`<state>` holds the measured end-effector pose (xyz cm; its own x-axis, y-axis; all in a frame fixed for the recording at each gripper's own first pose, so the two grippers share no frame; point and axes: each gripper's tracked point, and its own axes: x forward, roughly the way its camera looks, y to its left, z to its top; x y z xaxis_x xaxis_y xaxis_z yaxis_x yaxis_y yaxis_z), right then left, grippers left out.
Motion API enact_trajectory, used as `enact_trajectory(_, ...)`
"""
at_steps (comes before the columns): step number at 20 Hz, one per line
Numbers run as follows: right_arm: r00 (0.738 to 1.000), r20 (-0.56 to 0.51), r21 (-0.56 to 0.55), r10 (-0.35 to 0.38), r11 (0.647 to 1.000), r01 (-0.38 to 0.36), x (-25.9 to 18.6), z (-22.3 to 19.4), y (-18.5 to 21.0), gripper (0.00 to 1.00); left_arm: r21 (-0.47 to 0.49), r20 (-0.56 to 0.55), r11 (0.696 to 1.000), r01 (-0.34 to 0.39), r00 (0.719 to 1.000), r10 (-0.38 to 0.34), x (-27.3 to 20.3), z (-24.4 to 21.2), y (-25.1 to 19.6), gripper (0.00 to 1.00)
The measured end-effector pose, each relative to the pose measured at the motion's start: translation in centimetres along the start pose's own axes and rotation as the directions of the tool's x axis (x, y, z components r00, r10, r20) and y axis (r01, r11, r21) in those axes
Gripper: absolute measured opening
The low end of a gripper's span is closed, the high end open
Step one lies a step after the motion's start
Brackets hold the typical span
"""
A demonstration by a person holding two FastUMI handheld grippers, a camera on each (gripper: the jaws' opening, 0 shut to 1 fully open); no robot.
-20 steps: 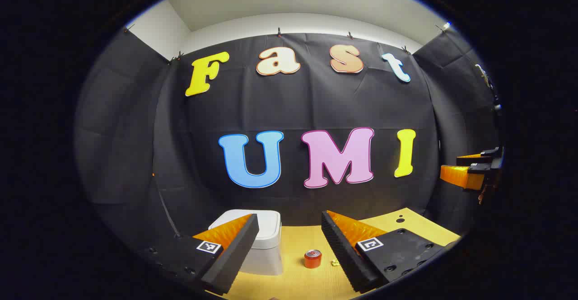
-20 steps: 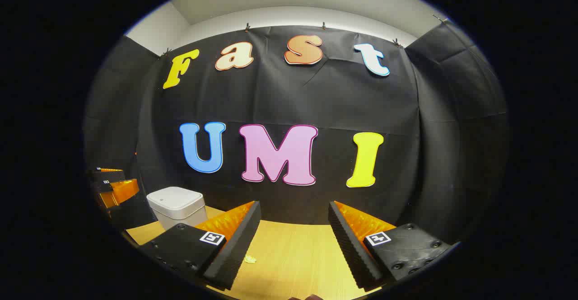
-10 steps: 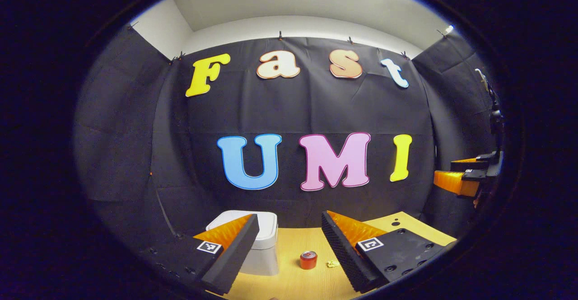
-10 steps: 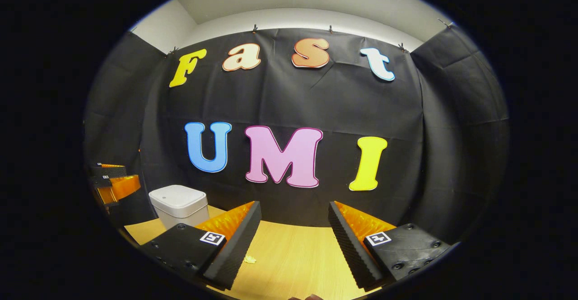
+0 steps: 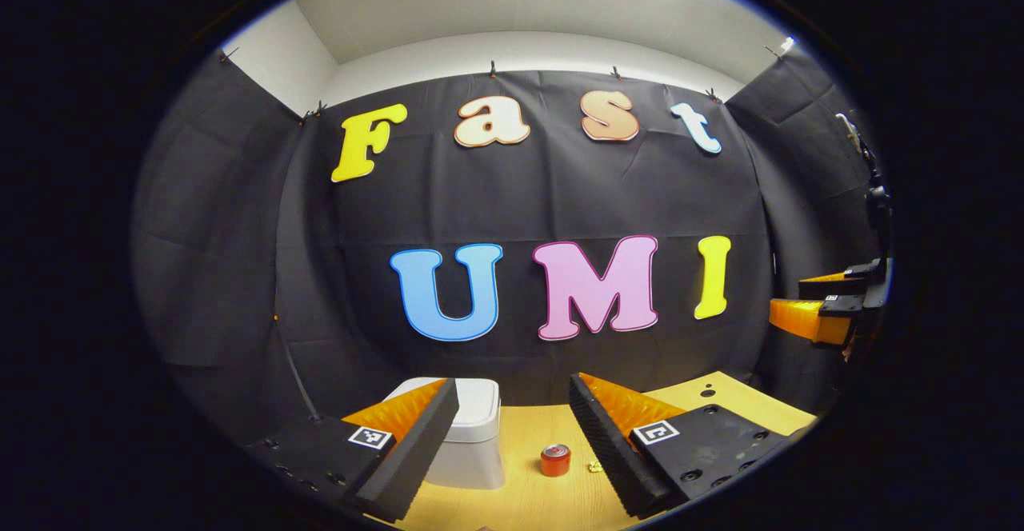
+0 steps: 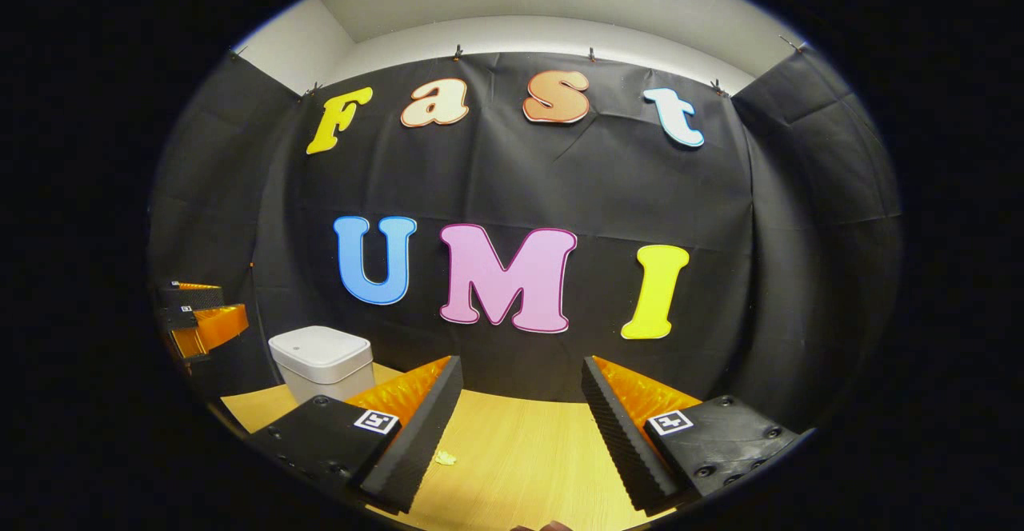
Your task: Press the lid of the desktop garbage bin to open it, pick up the crumpled paper on the desktop and throw it into the bin, then pick up the pop can on the desktop and drop it into the bin, and finally close the garbage bin lid.
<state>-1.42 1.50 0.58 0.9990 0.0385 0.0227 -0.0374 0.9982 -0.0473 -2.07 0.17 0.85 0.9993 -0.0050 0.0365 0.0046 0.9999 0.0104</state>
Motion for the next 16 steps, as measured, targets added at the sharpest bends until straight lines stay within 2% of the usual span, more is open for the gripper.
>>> enact_trajectory(1, 1.0, 0.001, -0.004, 0.001, 1.0, -0.001, 0.0, -0.1, 0.0, 1.0, 0.001, -0.004, 1.0, -0.002, 1.0, 0.002, 0.0, -0.1, 0.1, 0.93)
enact_trajectory(2, 1.0, 0.0, -0.006, 0.003, 1.0, -0.003, 0.0, 0.0, 0.1, 0.96, 0.001, -0.007, 1.0, -0.005, 1.0, 0.005, -0.1, -0.2, 0.3, 0.93)
enact_trajectory(9, 0.999, 0.008, -0.041, 0.041, 0.998, -0.041, 1.4, 1.0, 1.5, 0.96, 0.0, 0.002, 1.0, -0.019, 1.0, 0.019, 1.7, 0.1, 1.7, 0.93)
enact_trajectory(12, 0.998, 0.033, -0.055, 0.059, 0.997, -0.057, 2.6, 2.6, 2.6, 0.96, 0.012, -0.002, 0.998, -0.056, 0.998, 0.056, 3.0, -0.3, 4.1, 0.93)
enact_trajectory(14, 0.997, 0.043, -0.048, 0.071, 0.996, -0.069, 3.0, 3.2, 3.7, 0.96, 0.013, -0.008, 0.999, -0.05, 0.999, 0.05, 4.1, -0.7, 5.6, 0.93)
enact_trajectory(15, 0.996, 0.05, -0.045, 0.077, 0.996, -0.075, 3.2, 3.7, 4.2, 0.96, 0.008, -0.026, 0.998, -0.056, 0.998, 0.057, 4.9, -1.3, 6.7, 0.92)
enact_trajectory(16, 0.995, 0.057, -0.047, 0.082, 0.996, -0.079, 3.3, 4.1, 4.6, 0.96, -0.001, -0.039, 0.997, -0.074, 0.996, 0.074, 5.7, -1.7, 8.0, 0.86)
